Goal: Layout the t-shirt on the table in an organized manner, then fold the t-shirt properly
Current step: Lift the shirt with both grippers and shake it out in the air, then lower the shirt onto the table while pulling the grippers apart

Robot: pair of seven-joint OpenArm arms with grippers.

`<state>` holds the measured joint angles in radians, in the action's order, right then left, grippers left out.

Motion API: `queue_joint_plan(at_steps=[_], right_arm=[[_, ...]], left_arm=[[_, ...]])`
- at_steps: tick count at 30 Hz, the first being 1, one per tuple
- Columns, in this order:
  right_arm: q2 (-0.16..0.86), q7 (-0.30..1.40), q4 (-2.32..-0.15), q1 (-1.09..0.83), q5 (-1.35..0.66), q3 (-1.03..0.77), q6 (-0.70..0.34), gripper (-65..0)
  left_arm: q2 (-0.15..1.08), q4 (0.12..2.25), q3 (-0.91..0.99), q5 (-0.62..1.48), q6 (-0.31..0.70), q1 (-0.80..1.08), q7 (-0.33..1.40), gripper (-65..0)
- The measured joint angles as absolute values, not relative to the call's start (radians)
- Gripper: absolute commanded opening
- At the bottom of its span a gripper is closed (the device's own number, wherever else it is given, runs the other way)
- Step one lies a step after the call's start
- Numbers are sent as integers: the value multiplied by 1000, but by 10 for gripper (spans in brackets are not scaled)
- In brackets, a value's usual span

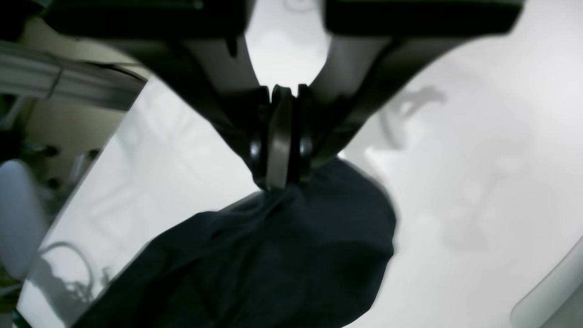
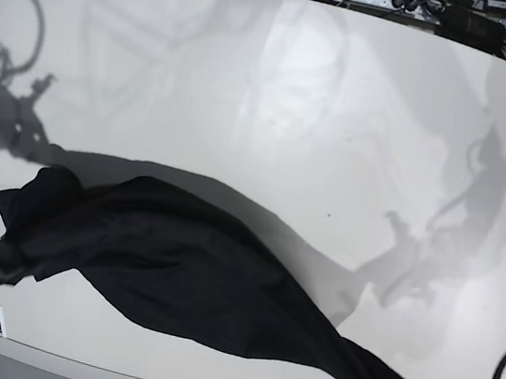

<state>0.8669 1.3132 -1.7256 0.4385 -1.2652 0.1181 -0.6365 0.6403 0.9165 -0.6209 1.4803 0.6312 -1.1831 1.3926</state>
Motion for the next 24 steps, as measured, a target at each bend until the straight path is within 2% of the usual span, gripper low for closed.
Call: queue_joint_plan(at_steps=[5,17,18,21,24], right_arm=[[828,1363,-1723,273,-1257,116,-636,-650],[606,1400,-1721,-93,-1065,116,-686,-650],[595,1390,-1721,-102,-1045,116,-693,-650],[590,1191,-1719,-65,-854,117,-700,-650],[632,1068,-1719,136,-605,125,-593,-650]], left_arm=[[638,912,-628,1457,653,-1002,1412,-650],[635,913,-627,1459,691,-561,1399,-650],[635,912,-627,1459,694,-545,1396,-650],[634,908,-628,1459,692,-569,1409,-650],[632,915,-638,1257,702,-788,1293,-650]])
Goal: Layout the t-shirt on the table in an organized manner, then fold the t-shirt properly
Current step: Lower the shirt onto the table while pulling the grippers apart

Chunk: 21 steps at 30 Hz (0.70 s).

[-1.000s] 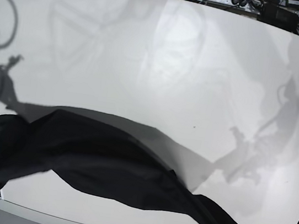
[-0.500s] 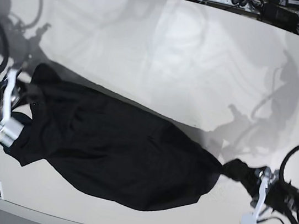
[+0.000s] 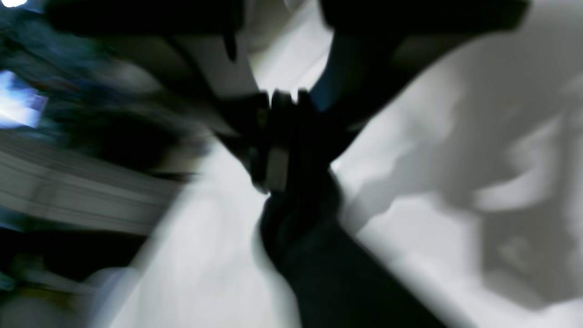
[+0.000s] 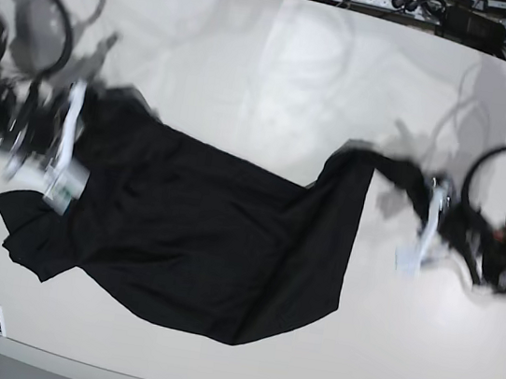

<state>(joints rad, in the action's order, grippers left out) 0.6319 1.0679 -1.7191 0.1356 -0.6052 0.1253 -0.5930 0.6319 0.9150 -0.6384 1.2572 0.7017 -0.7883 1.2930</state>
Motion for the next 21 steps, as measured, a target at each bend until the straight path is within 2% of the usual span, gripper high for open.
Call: queue_joint_plan(at_steps=[3,5,6,9,11,13,17,21], right_arm=[[710,1066,-1758,465,-503,88,-350,-650],[775,1035,-1773,609,-570,0,-340,-650],[797,1019,-1773,643,-635,-37,-355,-650],[807,1079,-1762,616,-758,-76,-447,-650],[799,1147,-1743,582,-743,-56,-466,-650],[777,1108,-1742,571,-808,-51,-464,-650],[780,1176,-1754,491,-895,-54,-471,-650],[721,1209,-1738,352,-892,-53,-526,-650]], left_arm=[[628,921,-585,1132,703,-1208,1110,-650],[612,949,-482,1210,654,-1339,1032,-650],[601,965,-438,1254,669,-1366,1024,-650],[585,952,-396,1272,685,-1308,1273,-650],[588,923,-409,1294,682,-1235,1348,-650],[569,912,-435,1276,674,-1189,1433,-650],[606,942,-403,1340,675,-1301,1388,-650],[653,944,-398,1359,693,-1168,1388,-650]])
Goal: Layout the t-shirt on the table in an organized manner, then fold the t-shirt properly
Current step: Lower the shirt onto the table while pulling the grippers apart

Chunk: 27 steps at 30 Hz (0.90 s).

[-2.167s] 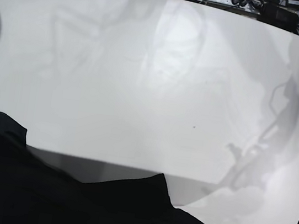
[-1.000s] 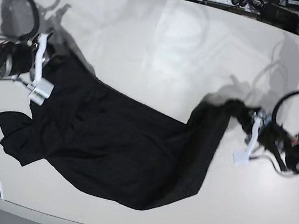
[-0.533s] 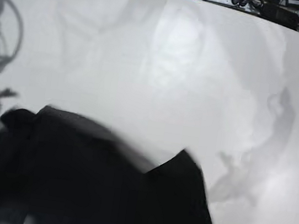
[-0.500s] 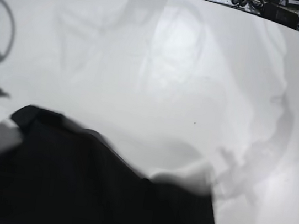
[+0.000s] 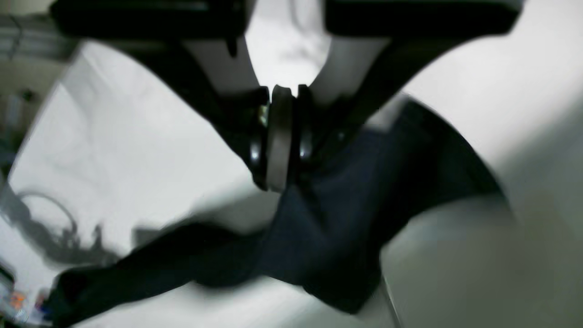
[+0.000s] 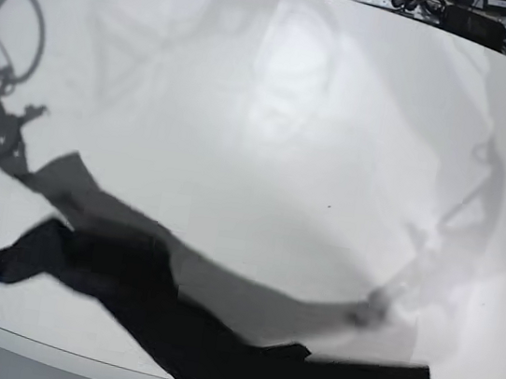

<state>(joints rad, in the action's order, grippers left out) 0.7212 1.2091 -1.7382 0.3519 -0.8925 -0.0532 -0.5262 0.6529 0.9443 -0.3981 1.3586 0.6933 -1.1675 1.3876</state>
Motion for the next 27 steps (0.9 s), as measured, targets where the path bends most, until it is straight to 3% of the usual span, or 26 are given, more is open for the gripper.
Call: queue_joint_plan(at_steps=[4,12,18,21,24,27], right_arm=[[656,1174,-1729,282,-913,-53,-536,-650],[546,1202,-1722,117,-891,-55,-536,-650],[468,1275,-1723,-32,-894,-55,-637,-650],[445,1249,-1720,-52,-882,-54,-641,-650],[447,1140,-1725,-17,-746,-54,-578,-650],[475,1044,-1719,54,-564,-54,-507,-650]], left_arm=[[648,915,-425,1298,694,-957,1440,-650],[680,931,-409,1299,694,-795,1396,-650],[698,930,-409,1302,694,-636,1405,-650],[675,929,-409,1291,693,-587,1361,-650],[678,928,-413,1201,693,-589,1264,-650],[688,917,-414,1060,698,-713,1132,-650]])
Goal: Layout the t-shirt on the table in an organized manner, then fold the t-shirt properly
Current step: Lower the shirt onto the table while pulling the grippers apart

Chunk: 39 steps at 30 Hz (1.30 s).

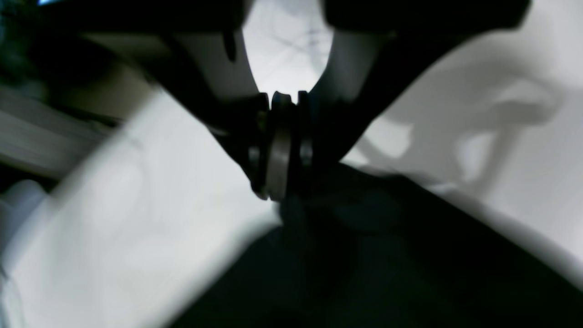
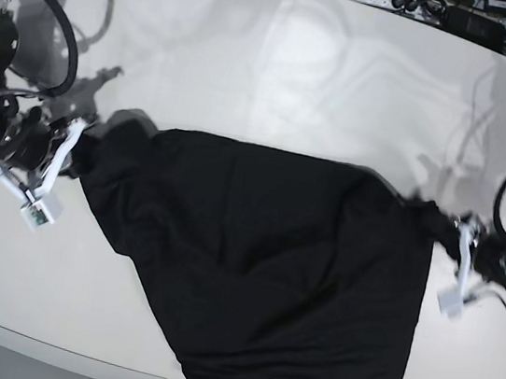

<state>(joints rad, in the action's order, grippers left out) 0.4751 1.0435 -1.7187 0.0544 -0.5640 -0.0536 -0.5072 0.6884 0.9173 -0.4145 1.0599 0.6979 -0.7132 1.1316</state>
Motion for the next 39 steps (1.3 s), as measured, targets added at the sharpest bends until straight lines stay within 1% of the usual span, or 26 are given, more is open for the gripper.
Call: queue_joint_plan(at_steps=[2,4,5,6,7,8,9,10,11,12,13,15,16,18,20,23,26,28,33,36,39], right_arm=[[517,983,-1713,187,-489,-49,-442,-650],[581,1000,-1711,403,-493,-48,-358,-650],[621,995,-1713,517,-494,-53,-337,-650],[666,985,-1712,609,-497,-64,-328,-650],[709,981,-1705,681,-531,-71,-326,-650],[745,975,-1687,730,-587,-76,-354,-650],[762,986,-1671,760,-635,-82,-376,-650],[772,1013,-1645,769,-670,-80,-394,-650],[776,1026,-1620,757,-714,-80,-428,-650],[776,1082,-1594,744,-742,-80,-433,-650],[773,1103,-1561,736,-731,-74,-448,-650],[751,1139,-1531,730,-817,-66,-468,-650],[749,1168,-1531,726,-879,-62,-486,-650],[757,1234,-1535,702,-893,-61,-491,-650],[764,1276,-1535,648,-899,-70,-503,-650],[734,1274,-1526,556,-911,-70,-533,-650],[698,1268,-1529,487,-914,-67,-534,-650],[683,1257,-1535,430,-929,-66,-533,-650],[638,1280,-1524,292,-891,-67,-529,-650],[599,1259,-1527,257,-905,-67,-583,-650],[601,1257,-1531,199,-905,-67,-611,-650]], left_arm=[[680,914,-419,986,710,-887,1046,-650],[666,915,-422,926,657,-1130,984,-650],[659,918,-418,913,606,-1256,958,-650],[652,933,-403,927,537,-1314,912,-650],[634,944,-390,975,521,-1335,885,-650],[618,955,-384,1008,540,-1347,886,-650],[606,959,-386,1014,560,-1341,941,-650],[591,949,-394,991,555,-1318,1018,-650],[579,942,-402,970,564,-1304,1072,-650],[579,932,-406,1018,590,-1259,1076,-650],[570,920,-419,1018,611,-1220,1138,-650],[568,906,-429,979,592,-1199,1216,-650],[580,910,-427,1025,596,-1219,1216,-650],[600,933,-408,1066,596,-1285,1219,-650],[642,941,-398,1078,600,-1306,1221,-650],[669,923,-408,1025,621,-1259,1195,-650],[660,918,-411,1004,637,-1196,1158,-650],[671,920,-406,1003,636,-1127,1156,-650],[686,915,-413,989,637,-913,1177,-650],[691,916,-413,991,637,-844,1170,-650],[701,915,-410,990,635,-786,1171,-650]])
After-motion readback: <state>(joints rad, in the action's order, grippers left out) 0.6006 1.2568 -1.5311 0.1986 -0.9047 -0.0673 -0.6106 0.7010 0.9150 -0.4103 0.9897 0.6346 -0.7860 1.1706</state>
